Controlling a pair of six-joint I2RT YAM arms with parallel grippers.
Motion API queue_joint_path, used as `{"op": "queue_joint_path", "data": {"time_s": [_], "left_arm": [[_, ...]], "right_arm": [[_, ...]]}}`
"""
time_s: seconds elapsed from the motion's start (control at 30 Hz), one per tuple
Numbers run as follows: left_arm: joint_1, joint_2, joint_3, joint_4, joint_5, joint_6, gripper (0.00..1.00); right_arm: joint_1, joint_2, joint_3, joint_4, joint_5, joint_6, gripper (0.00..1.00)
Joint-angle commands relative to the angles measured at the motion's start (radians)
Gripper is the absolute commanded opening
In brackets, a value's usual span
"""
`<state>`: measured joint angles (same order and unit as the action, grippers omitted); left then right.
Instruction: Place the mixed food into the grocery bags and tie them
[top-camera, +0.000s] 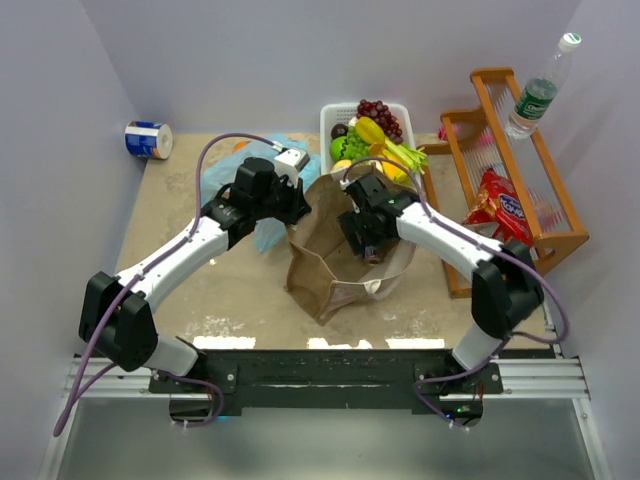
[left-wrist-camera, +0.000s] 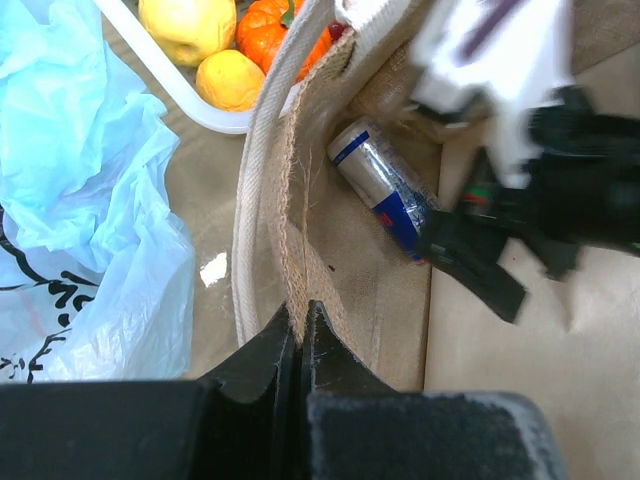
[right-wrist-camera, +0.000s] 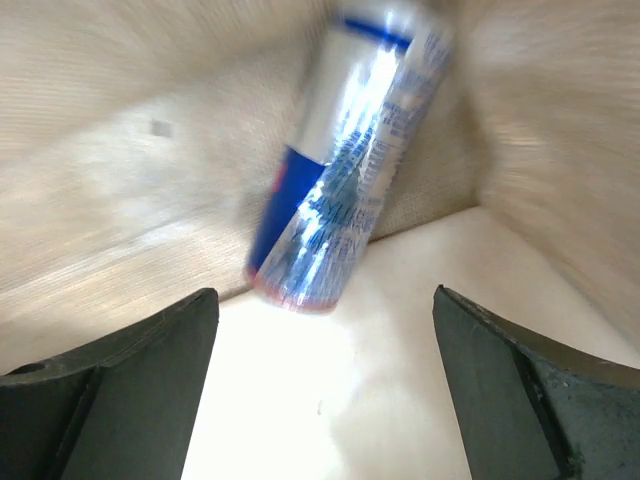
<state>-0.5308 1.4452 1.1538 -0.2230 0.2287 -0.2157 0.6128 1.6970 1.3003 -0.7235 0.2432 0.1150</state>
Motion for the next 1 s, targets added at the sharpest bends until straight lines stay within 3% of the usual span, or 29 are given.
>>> {"op": "queue_joint_path", "data": {"time_s": [0.0,0.13,0.3,0.5,0.57,0.67,0.97], "left_arm": [[0.005,-0.023,0.014,0.022,-0.032,0.035,0.00],[0.003,-0.023,0.017,0.014,-0.029,0.039,0.00],[0.005,-0.022,0.021,0.008,-0.003,0.041,0.00],[0.003,-0.029,0.021,0.010,0.006,0.039,0.00],[0.003,-0.031,0.023,0.011,0.011,0.039,0.00],[0.003,-0.037,0.023,0.011,0.015,0.042,0.00],[0.005,-0.045,0.023,0.011,0.018,0.044,0.00]], "right_arm": [[0.062,-0.291,0.030,0.116,0.096,-0.040,0.92],[0.047,-0.463,0.014,0.295,0.194,0.000,0.99],[-0.201,-0.418,0.207,0.185,0.140,0.009,0.99],[-0.533,-0.435,0.229,0.288,-0.013,0.014,0.99],[-0.669,-0.406,0.228,0.314,-0.143,0.038,0.99],[-0.781,-0.375,0.225,0.367,-0.240,0.074,0.99],[-0.872,-0.330,0.120,0.619,-0.248,0.064,0.92]]}}
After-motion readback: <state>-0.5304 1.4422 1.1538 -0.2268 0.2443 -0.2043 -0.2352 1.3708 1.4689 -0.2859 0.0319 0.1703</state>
